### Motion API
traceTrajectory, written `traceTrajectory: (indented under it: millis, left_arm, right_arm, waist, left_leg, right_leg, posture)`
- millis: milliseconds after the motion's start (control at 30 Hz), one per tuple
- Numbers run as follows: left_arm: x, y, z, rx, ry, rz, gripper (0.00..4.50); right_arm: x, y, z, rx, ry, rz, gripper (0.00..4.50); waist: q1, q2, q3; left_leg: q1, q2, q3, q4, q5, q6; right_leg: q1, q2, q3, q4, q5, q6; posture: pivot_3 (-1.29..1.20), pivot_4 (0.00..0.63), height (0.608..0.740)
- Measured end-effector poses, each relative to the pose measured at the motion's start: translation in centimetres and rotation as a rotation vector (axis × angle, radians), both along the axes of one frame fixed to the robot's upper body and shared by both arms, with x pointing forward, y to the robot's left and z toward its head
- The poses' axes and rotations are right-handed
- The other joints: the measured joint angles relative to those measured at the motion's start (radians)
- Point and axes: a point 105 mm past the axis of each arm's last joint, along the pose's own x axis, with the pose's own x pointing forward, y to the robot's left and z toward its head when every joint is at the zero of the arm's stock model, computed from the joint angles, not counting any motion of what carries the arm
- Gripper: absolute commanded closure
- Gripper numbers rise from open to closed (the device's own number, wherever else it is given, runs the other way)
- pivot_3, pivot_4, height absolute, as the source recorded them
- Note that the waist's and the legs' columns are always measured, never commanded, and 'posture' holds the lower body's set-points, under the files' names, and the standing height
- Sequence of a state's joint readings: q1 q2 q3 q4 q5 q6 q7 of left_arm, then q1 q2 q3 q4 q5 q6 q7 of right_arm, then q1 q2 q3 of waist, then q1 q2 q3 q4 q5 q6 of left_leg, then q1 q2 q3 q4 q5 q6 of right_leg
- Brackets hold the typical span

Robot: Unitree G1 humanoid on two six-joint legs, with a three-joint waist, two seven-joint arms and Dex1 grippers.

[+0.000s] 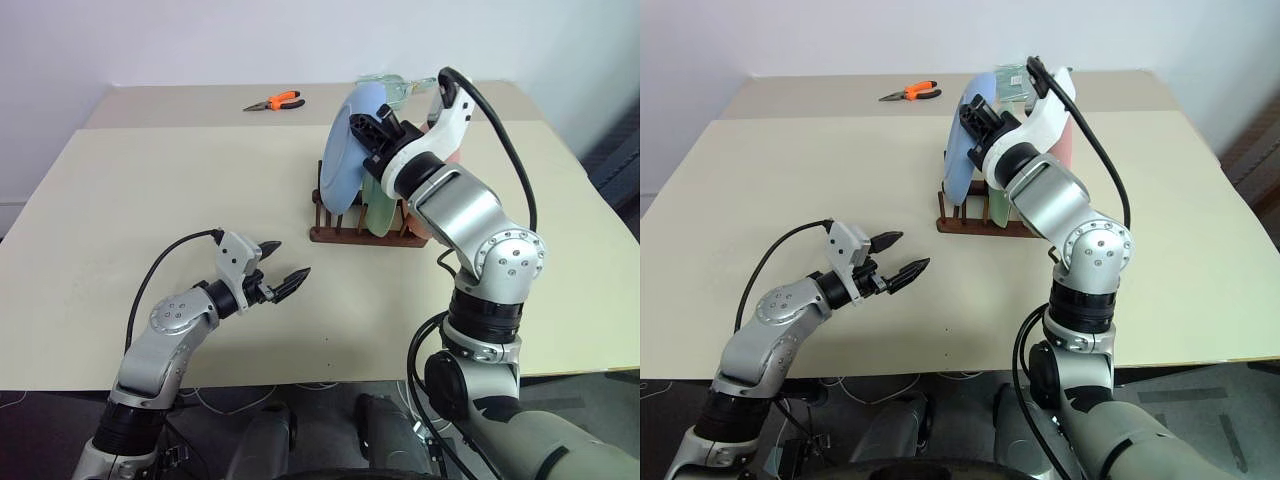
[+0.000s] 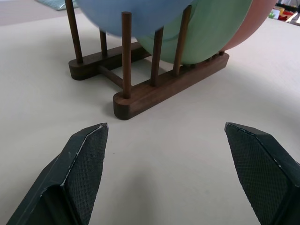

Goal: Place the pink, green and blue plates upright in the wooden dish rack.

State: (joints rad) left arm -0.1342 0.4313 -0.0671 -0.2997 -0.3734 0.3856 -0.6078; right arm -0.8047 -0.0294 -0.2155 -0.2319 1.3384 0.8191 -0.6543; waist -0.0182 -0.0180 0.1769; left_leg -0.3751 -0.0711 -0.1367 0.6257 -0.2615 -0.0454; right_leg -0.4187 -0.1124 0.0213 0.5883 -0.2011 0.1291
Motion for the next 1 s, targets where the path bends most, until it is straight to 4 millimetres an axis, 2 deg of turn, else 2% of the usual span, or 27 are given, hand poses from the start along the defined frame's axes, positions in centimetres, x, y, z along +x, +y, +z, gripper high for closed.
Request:
traceTrajectory:
  millis: [33,67,167,200,233,300,400,533,667,733,767,800,867,933,1000]
  left_arm:
    - [0.0,0.0,0.0,0.001,0.000,0.001,0.42]
    - [0.0,0.0,0.0,0.003,-0.001,0.002,0.37]
    - [0.0,0.0,0.0,0.005,-0.002,0.003,0.37]
    - [0.0,0.0,0.0,0.007,-0.004,0.004,0.37]
    - [0.0,0.0,0.0,0.008,-0.008,0.004,0.37]
    - [-0.1,-0.1,0.1,0.006,-0.011,0.004,0.37]
    - [-0.1,-0.2,0.1,0.004,-0.012,0.005,0.37]
    - [0.0,0.0,0.0,0.011,-0.010,0.010,0.37]
    - [0.4,0.4,-0.4,0.025,-0.005,0.027,0.37]
    - [0.8,1.0,-0.5,0.039,-0.011,0.048,0.37]
    - [1.1,1.4,-0.4,0.047,-0.024,0.063,0.37]
    - [1.5,2.4,-0.4,0.057,-0.034,0.096,0.37]
    - [2.3,6.0,-0.8,0.103,-0.030,0.213,0.37]
    - [2.8,8.1,-0.8,0.120,-0.037,0.279,0.37]
    - [2.9,9.4,-1.0,0.144,-0.042,0.311,0.37]
  right_arm:
    - [0.3,0.1,-0.1,-0.005,0.010,-0.003,4.50]
    - [0.6,0.1,-0.2,-0.012,0.016,-0.009,3.75]
    - [1.0,0.2,0.1,-0.021,0.006,-0.011,2.52]
    - [1.0,0.2,0.5,-0.028,-0.013,-0.014,2.23]
    - [1.0,0.3,0.9,-0.079,-0.062,-0.012,2.23]
    - [0.3,0.1,3.6,-0.162,-0.230,-0.004,2.23]
    - [-1.7,-0.5,6.6,-0.279,-0.477,0.009,2.23]
    - [-3.9,-3.6,7.5,-0.519,-0.704,-0.006,2.23]
    - [-4.1,-7.7,5.6,-0.692,-0.708,-0.051,2.23]
    - [-4.1,-10.6,4.3,-0.723,-0.660,-0.081,1.70]
    - [-4.3,-12.9,3.4,-0.769,-0.625,-0.121,1.39]
    - [-4.6,-15.4,2.0,-0.834,-0.567,-0.159,0.90]
    - [-4.8,-19.7,-1.0,-0.933,-0.428,-0.219,0.04]
    - [-5.5,-21.9,-3.7,-1.027,-0.346,-0.220,0.04]
    - [-6.1,-23.1,-6.5,-1.108,-0.279,-0.191,0.04]
  waist:
    - [0.000,0.000,0.000]
    - [0.000,0.000,0.000]
    - [0.000,0.000,0.000]
    - [0.000,0.000,0.000]
    - [0.001,0.001,0.001]
    - [0.002,0.002,0.001]
    - [0.003,0.001,0.001]
    - [0.007,0.001,0.001]
    - [0.008,0.001,0.001]
    - [0.009,0.001,0.002]
    - [0.014,0.000,0.002]
    - [0.023,0.000,0.001]
    - [0.029,0.001,0.002]
    - [0.028,0.004,0.002]
    - [0.027,0.004,0.002]
  left_leg:
    - [0.000,0.000,0.000,0.000,0.000,0.000]
    - [0.000,0.000,0.000,0.000,0.000,0.000]
    - [0.000,0.000,0.000,0.000,0.000,0.000]
    - [0.000,0.000,0.000,0.000,0.000,0.000]
    - [-0.001,0.000,0.000,0.000,0.000,0.000]
    - [-0.001,0.000,0.000,0.000,0.000,0.000]
    - [-0.001,0.000,0.000,0.000,0.000,0.001]
    - [-0.001,0.000,0.000,0.001,-0.001,0.002]
    - [-0.001,0.000,0.001,0.001,-0.002,0.002]
    - [-0.001,0.000,0.001,0.002,-0.002,0.003]
    - [-0.001,0.000,0.001,0.001,-0.002,0.003]
    - [-0.001,0.000,0.000,0.002,-0.002,0.004]
    - [0.000,0.000,0.002,0.001,-0.003,0.004]
    - [0.001,-0.001,0.005,0.002,-0.003,0.004]
    - [0.001,0.000,0.005,0.003,-0.003,0.004]
  right_leg:
    - [0.000,0.000,0.000,0.000,0.000,0.000]
    - [0.000,0.000,0.000,0.000,0.000,0.000]
    - [0.000,0.000,0.000,0.000,0.000,0.000]
    - [0.000,0.000,0.000,0.000,0.000,0.000]
    - [0.000,0.000,0.000,-0.001,0.000,0.000]
    - [0.000,0.000,0.000,-0.001,0.000,0.000]
    - [0.001,0.000,-0.001,-0.003,0.000,0.001]
    - [0.005,-0.001,-0.002,-0.008,-0.003,0.005]
    - [0.006,-0.001,-0.002,-0.009,-0.003,0.005]
    - [0.006,-0.002,-0.002,-0.009,-0.003,0.004]
    - [0.006,-0.002,-0.002,-0.010,-0.003,0.005]
    - [0.007,-0.002,-0.003,-0.010,-0.004,0.005]
    - [0.007,-0.002,-0.002,-0.010,-0.003,0.004]
    - [0.007,-0.004,0.000,-0.010,-0.004,0.006]
    - [0.008,-0.004,0.000,-0.010,-0.004,0.006]
  posture:
    - [0.00,0.150,0.740]
    - [0.00,0.150,0.740]
    - [0.00,0.150,0.740]
    - [0.00,0.150,0.740]
    - [0.00,0.150,0.740]
    - [0.00,0.150,0.740]
    - [0.00,0.150,0.740]
    - [0.00,0.150,0.740]
    - [0.00,0.150,0.740]
    - [0.00,0.150,0.740]
    - [0.00,0.150,0.740]
    - [0.00,0.150,0.740]
    - [0.00,0.150,0.740]
    - [0.00,0.150,0.740]
    - [0.00,0.150,0.740]
